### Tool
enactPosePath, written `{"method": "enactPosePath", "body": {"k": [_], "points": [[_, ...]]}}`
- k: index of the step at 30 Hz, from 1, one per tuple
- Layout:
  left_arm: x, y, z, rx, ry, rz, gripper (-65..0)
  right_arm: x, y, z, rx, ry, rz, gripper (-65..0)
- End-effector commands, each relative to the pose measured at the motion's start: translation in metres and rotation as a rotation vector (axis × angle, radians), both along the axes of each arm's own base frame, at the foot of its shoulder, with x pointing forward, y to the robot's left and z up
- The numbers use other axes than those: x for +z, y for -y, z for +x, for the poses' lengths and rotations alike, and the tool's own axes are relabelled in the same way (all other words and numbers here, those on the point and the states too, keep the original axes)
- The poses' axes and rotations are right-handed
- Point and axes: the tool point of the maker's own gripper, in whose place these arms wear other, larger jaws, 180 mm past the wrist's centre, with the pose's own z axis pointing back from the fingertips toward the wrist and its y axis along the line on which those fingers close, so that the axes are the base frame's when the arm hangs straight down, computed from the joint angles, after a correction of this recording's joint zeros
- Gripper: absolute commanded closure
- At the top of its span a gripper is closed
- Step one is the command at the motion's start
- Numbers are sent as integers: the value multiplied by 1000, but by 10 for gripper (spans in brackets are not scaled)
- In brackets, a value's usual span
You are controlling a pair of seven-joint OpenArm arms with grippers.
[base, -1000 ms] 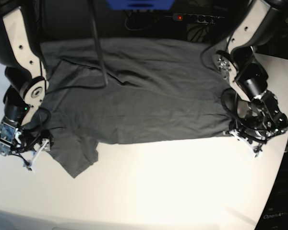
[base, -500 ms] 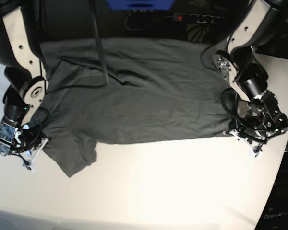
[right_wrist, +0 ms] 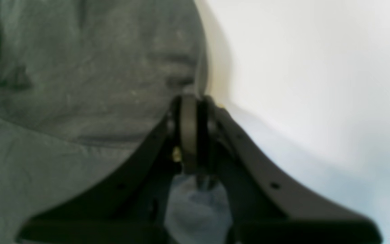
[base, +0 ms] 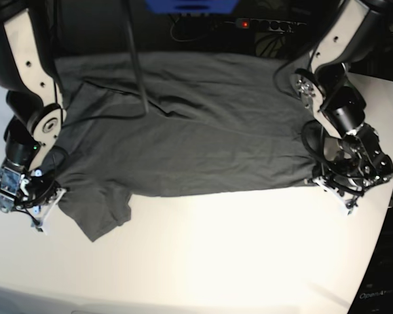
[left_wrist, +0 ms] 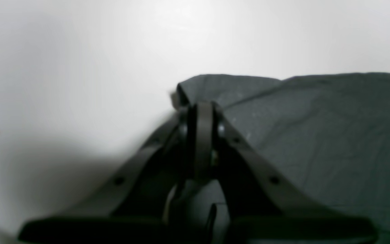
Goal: Fold the T-shirt properly
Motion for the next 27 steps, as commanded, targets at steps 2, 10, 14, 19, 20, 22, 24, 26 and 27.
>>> {"method": "enactPosePath", "body": {"k": [2, 10, 14, 19, 20, 22, 24, 26, 27], "points": [[19, -7, 17, 10, 62, 9, -23, 11, 7, 7, 6, 11, -27, -12], [20, -6, 18, 9, 62, 6, -23, 11, 8, 7, 7, 10, -30, -12], [22, -7, 18, 12, 67, 8, -23, 13, 11, 8, 3, 13, -35, -12], [44, -11, 25, 32, 137, 36, -24, 14, 13, 8, 0, 20, -38, -12], [46, -9, 23, 32, 137, 27, -24, 15, 17, 8, -5, 22, -42, -12], [56, -9, 23, 32, 153, 13, -24, 22, 23, 10, -12, 38, -61, -12], [62, -8, 21, 32, 161, -2, -24, 30, 35, 8, -29, 57, -103, -12], [66, -8, 20, 33, 173, -6, -24, 33, 38, 6, -35, 76, -133, -12], [67, -8, 20, 32, 175, -6, -24, 35, 40, 5, -40, 85, -148, -12]]}}
